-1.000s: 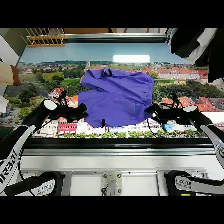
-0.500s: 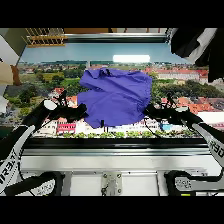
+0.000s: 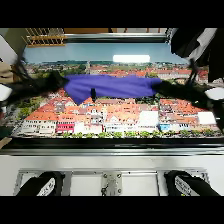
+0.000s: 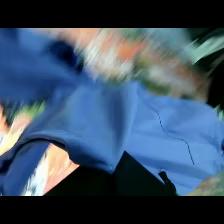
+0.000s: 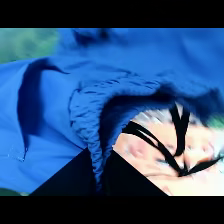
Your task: Fold the clothes and pants, and hang the long-sleeved shirts on hangers.
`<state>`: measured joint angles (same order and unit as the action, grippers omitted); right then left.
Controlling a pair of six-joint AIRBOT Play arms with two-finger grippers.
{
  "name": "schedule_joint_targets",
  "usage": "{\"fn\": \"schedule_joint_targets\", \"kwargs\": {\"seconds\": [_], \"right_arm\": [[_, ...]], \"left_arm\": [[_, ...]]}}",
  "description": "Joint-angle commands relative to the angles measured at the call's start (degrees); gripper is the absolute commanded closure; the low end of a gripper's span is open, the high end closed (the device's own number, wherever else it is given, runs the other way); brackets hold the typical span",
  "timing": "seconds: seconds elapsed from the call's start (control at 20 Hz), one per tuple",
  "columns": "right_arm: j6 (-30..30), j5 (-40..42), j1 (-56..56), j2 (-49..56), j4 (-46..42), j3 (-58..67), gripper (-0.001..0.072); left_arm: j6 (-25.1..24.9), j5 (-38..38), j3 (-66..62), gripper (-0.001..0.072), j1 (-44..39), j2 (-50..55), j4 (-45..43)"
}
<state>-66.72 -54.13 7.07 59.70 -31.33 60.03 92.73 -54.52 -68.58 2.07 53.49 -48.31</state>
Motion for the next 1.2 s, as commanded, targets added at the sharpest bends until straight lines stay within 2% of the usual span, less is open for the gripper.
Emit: {"fn": "schedule_joint_targets", "kwargs": {"seconds": [0.0, 0.15, 0.25, 0.4, 0.45, 0.65, 0.75, 0.85, 1.0, 1.15], "right_arm": [[-5.66, -7.41, 0.33, -12.07, -1.25, 9.62, 0.0694], [-12.55, -9.27, 0.33, -22.10, -2.67, 10.95, 0.0694], [-19.54, -11.63, 0.33, -26.86, -7.41, 10.95, 0.0694], [-31.80, -17.68, 0.28, -29.18, -13.97, 10.93, 0.0694], [-33.70, -20.06, 0.17, -28.37, -14.99, 10.88, 0.0694], [-34.38, -24.92, -1.42, -19.30, -16.87, 8.11, 0.0694], [-33.33, -22.97, -5.95, -10.86, -24.02, 6.45, 0.0694], [-31.78, -18.27, -8.74, -2.08, -27.91, 6.51, 0.0694], [-31.34, -8.98, -8.92, 8.85, -26.80, 8.37, 0.0694], [-29.20, -4.87, -8.81, 14.58, -27.52, 12.13, 0.0694]], "left_arm": [[0.04, -0.76, -12.63, 0.0703, 0.90, -10.84, -0.13], [0.11, -0.96, -17.11, 0.0703, 0.90, -18.43, -0.17], [1.11, -0.24, -17.33, 0.0703, 0.90, -22.40, -0.22], [4.37, 1.60, -13.25, 0.0703, 0.90, -24.74, -1.44], [5.79, 1.64, -11.15, 0.0703, 0.90, -23.96, -2.84], [5.95, 3.76, -3.48, 0.0703, -0.44, -11.72, -2.80], [5.16, 5.62, -3.80, 0.0703, -3.02, -1.25, -2.73], [2.03, 5.29, -9.57, 0.0703, -5.92, 11.98, -2.71], [0.76, 2.80, -21.88, 0.0703, -8.15, 28.46, -2.51], [0.76, -1.07, -32.20, 0.0703, -7.52, 37.79, -2.67]]}}
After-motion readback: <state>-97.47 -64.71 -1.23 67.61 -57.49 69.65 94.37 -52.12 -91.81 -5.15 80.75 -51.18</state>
